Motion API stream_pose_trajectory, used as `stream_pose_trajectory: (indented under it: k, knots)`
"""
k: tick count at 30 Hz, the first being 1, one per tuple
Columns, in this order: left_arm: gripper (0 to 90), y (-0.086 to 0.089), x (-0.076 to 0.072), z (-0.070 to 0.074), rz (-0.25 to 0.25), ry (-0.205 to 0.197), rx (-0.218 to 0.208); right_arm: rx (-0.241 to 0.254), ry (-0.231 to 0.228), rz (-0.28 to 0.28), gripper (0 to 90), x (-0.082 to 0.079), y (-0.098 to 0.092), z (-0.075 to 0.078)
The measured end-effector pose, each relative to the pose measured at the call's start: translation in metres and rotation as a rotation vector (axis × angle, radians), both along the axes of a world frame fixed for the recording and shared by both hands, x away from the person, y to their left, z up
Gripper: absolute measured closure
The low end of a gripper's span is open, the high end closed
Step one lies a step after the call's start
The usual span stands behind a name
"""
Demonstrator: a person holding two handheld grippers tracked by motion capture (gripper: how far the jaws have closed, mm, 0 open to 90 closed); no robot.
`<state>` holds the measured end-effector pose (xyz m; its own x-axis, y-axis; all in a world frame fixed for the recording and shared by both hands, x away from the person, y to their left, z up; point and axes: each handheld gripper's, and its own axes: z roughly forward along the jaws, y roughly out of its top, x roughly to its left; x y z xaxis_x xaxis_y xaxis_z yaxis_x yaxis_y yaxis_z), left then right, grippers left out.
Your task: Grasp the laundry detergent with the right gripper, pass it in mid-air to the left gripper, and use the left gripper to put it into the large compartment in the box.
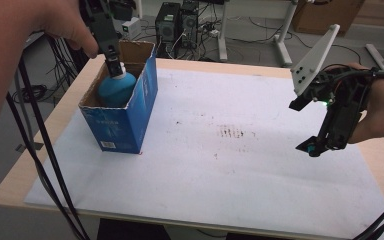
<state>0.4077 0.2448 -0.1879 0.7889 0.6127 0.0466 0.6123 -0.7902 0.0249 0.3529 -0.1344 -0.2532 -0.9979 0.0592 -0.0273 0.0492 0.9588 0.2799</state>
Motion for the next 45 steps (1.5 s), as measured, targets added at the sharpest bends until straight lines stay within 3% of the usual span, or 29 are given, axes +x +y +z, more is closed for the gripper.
stream_pose_trajectory:
  k: [1,4,5,6,8,13,22,29,31,36,41,45]
  knots:
    - [13.3,-0.009,-0.005,0.005,-0.043,-0.005,-0.011,0.004,-0.003,0.005,0.6,0.001,0.0,0.0]
    - [12.9,-0.019,-0.009,0.008,-0.084,-0.005,-0.01,0.007,-0.002,0.007,0.6,0.002,0.0,0.0]
    - [8.0,-0.031,-0.014,0.01,-0.116,-0.019,-0.004,0.005,0.003,0.006,0.6,0.003,0.001,0.001]
    - [7.8,-0.031,-0.014,0.01,-0.116,-0.019,-0.004,0.005,0.003,0.006,0.6,0.003,0.001,0.001]
    - [7.7,-0.041,-0.017,0.01,-0.163,0.004,-0.007,0.005,0.014,0.004,0.6,0.002,0.001,0.001]
    - [7.8,-0.062,-0.025,0.012,-0.234,0.018,-0.004,0.001,0.012,0.007,0.6,0.001,0.001,0.003]
    - [5.5,-0.077,-0.026,0.006,-0.278,0.051,-0.019,-0.007,0.013,0.009,0.6,0.001,-0.002,0.003]
    - [2.5,-0.09,-0.025,-0.006,-0.351,0.073,-0.042,-0.014,0.022,0.01,0.6,0.001,-0.001,0.003]
    - [1.6,-0.096,-0.026,-0.013,-0.38,0.1,-0.052,-0.02,0.024,0.013,0.6,0.002,0.0,0.002]
    - [1.6,-0.103,-0.025,-0.02,-0.411,0.123,-0.063,-0.024,0.03,0.013,0.6,0.004,0.0,0.001]
    - [1.6,-0.112,-0.024,-0.029,-0.474,0.115,-0.082,-0.031,0.035,0.016,0.6,0.008,0.002,-0.001]
    - [1.6,-0.114,-0.023,-0.03,-0.485,0.115,-0.093,-0.032,0.037,0.014,0.6,0.01,0.002,-0.002]
